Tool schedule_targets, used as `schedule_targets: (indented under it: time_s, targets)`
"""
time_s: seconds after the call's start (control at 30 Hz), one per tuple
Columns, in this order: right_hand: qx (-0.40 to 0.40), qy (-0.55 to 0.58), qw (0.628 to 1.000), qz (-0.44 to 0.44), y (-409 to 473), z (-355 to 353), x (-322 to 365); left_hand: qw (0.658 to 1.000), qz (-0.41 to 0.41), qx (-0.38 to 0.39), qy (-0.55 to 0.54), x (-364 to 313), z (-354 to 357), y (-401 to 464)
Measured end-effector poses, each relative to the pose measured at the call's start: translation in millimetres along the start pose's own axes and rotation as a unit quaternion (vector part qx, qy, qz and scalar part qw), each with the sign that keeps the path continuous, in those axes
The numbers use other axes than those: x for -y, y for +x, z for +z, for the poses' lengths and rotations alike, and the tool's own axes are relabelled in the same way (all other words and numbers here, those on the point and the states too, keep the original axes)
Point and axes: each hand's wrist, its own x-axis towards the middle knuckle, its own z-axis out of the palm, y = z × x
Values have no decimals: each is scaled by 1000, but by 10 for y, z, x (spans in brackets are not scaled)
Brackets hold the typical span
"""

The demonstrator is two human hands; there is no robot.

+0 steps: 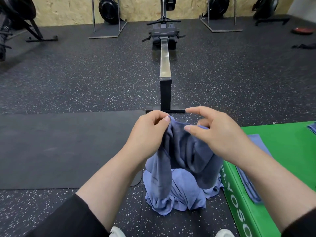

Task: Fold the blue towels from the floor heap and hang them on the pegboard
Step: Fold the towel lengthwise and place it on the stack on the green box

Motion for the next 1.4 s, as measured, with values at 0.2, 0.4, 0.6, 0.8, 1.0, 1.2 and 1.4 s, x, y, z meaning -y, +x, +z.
schedule_targets:
  time_s: [0.2, 0.4, 0.6, 0.8, 1.0, 1.2, 1.4]
  targets:
    - [43, 0, 999, -34, -21, 120, 33, 999, 11, 26, 14, -74, 72, -68]
    - [-8, -3, 1000, -7, 11, 119, -16, 999, 8, 38, -11, -107, 48, -94]
    - [-88, -5, 996, -12, 5, 82, 18, 974, 18, 46, 223, -61, -11, -76]
    - [-133, -6, 991, 11, 14, -38, -14, 961, -6, -46, 272, 22, -157, -37]
    - [-135, -49, 988, 49, 65, -65, -168, 971, 70, -22, 228, 15, -179, 5]
    - [-49, -60, 996, 40, 48, -36, -148, 986, 62, 30, 149, -68, -117, -28]
    - [46, -39, 997, -41, 16, 111, -35, 988, 83, 78, 102, -94, -37, -69]
